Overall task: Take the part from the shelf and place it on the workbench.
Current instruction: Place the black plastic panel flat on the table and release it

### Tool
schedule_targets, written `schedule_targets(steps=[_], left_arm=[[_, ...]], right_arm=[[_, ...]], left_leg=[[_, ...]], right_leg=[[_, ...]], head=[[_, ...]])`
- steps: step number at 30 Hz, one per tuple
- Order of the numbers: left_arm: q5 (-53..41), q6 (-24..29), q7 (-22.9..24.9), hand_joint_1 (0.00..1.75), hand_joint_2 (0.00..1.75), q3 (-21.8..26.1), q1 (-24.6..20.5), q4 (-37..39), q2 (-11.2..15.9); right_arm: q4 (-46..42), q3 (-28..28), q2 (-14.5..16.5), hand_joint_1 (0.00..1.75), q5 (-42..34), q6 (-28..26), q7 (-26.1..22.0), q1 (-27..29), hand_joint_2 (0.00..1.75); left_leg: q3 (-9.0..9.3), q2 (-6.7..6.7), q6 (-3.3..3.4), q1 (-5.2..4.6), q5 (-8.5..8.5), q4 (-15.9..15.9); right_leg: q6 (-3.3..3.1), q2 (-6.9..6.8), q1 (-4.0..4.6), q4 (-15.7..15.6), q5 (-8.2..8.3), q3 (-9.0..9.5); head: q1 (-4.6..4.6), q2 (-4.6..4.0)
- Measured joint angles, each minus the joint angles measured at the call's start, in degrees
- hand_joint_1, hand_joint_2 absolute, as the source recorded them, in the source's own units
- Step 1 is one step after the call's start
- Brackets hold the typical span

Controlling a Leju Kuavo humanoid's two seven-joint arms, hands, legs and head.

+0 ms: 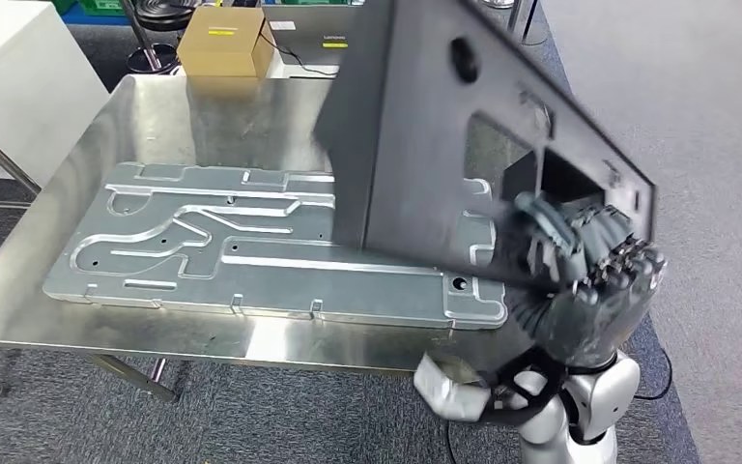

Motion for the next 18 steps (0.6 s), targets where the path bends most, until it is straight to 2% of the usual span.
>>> schedule_targets(steps=[2,4,6,7,9,10,11,12,13,14,15,16,18], left_arm=[[0.00,0.06,0.05,0.00,1.75,0.01,-0.01,0.01,-0.19],[-0.14,0.04,0.15,0.00,1.75,0.02,0.05,0.01,-0.35],[-0.26,-0.11,0.23,0.00,1.75,0.04,0.09,0.01,-0.50],[-0.27,-0.22,0.25,0.00,1.75,0.04,0.07,0.01,-0.56],[-0.22,-0.44,0.28,0.00,1.75,0.07,0.06,0.01,-0.63],[-0.10,-0.54,0.30,0.00,1.75,0.14,0.08,0.01,-0.65],[0.02,-0.66,0.31,0.00,1.75,0.23,0.11,0.01,-0.67],[0.13,-0.76,0.32,0.00,1.75,0.33,0.13,0.01,-0.71],[0.20,-0.86,0.29,0.00,1.75,0.41,0.14,0.01,-0.76],[0.22,-0.98,0.24,0.00,1.75,0.46,0.14,0.01,-0.83],[0.28,-1.10,0.16,0.00,1.75,0.53,0.12,0.01,-0.90],[0.41,-1.23,0.08,0.00,1.75,0.63,0.11,0.01,-0.95],[0.79,-1.39,-0.01,0.00,1.75,0.98,0.17,0.01,-0.99]], right_arm=[[1.27,-0.58,-0.49,1.75,4.90,0.00,7.26,-1.11,1.75],[3.48,-0.61,-2.40,1.75,7.48,0.00,13.96,-2.51,1.75],[6.37,-0.60,-5.50,1.75,8.32,0.01,18.99,-4.22,1.75],[8.04,-0.59,-7.22,1.75,8.47,0.01,21.02,-5.26,1.75],[12.28,-0.54,-10.79,1.75,8.57,0.01,24.90,-7.65,1.75],[14.97,-0.48,-12.57,1.75,8.36,0.02,26.73,-9.05,1.75],[18.06,-0.42,-14.37,1.75,7.85,0.04,28.18,-10.68,1.75],[21.45,-0.38,-16.23,1.75,7.05,0.08,29.05,-12.61,1.75],[24.95,-0.39,-18.07,1.75,6.09,0.19,29.32,-14.97,1.75],[28.60,-0.44,-19.94,1.75,5.28,0.48,29.14,-17.69,1.75],[32.51,-0.49,-21.81,1.75,4.51,0.97,28.59,-20.83,1.75],[36.48,-0.53,-23.58,1.75,3.71,1.64,27.80,-24.14,1.75],[44.24,-0.54,-26.55,1.75,1.96,3.02,25.85,-30.34,1.75]], left_leg=[[1.47,0.09,0.63,-0.21,0.70,-3.49],[1.50,-0.04,1.39,-0.28,0.87,-3.82],[1.62,-0.08,2.20,-0.19,1.25,-4.26],[1.69,-0.08,2.56,-0.14,1.41,-4.46],[1.65,-0.08,2.91,-0.23,1.46,-4.50],[1.66,-0.11,2.98,-0.28,1.45,-4.48],[1.68,-0.17,3.01,-0.30,1.43,-4.44],[1.70,-0.24,3.01,-0.30,1.41,-4.35],[1.71,-0.33,3.00,-0.31,1.35,-4.21],[1.67,-0.40,2.94,-0.33,1.26,-4.03],[1.51,-0.47,2.81,-0.51,1.13,-3.73],[1.30,-0.53,2.64,-0.67,1.06,-3.53],[0.92,-0.62,2.25,-0.95,1.05,-3.35]], right_leg=[[0.56,0.03,0.18,0.09,-0.03,-0.15],[1.22,-0.01,0.23,-0.02,0.08,-0.24],[1.87,0.02,0.04,1.37,-0.95,-0.79],[2.17,0.07,-0.06,3.57,-2.27,-1.80],[2.64,0.13,-0.17,10.82,-5.61,-5.32],[2.80,0.14,-0.19,14.09,-6.59,-7.02],[2.89,0.14,-0.21,15.78,-6.56,-8.01],[2.91,0.13,-0.23,15.30,-5.44,-7.99],[2.85,0.14,-0.24,12.63,-3.45,-6.89],[2.72,0.16,-0.25,8.79,-1.27,-5.22],[2.56,0.20,-0.17,5.04,0.24,-3.60],[2.36,0.24,-0.11,2.33,1.15,-2.47],[1.98,0.29,0.04,0.59,1.20,-1.96]], head=[[0.04,0.00],[0.07,0.00],[0.09,0.00],[0.09,0.00],[0.10,0.00],[0.11,0.00],[0.11,0.00],[0.11,0.00],[0.11,-0.01],[0.11,-0.01],[0.12,-0.01],[0.08,-0.01],[0.01,0.00]])
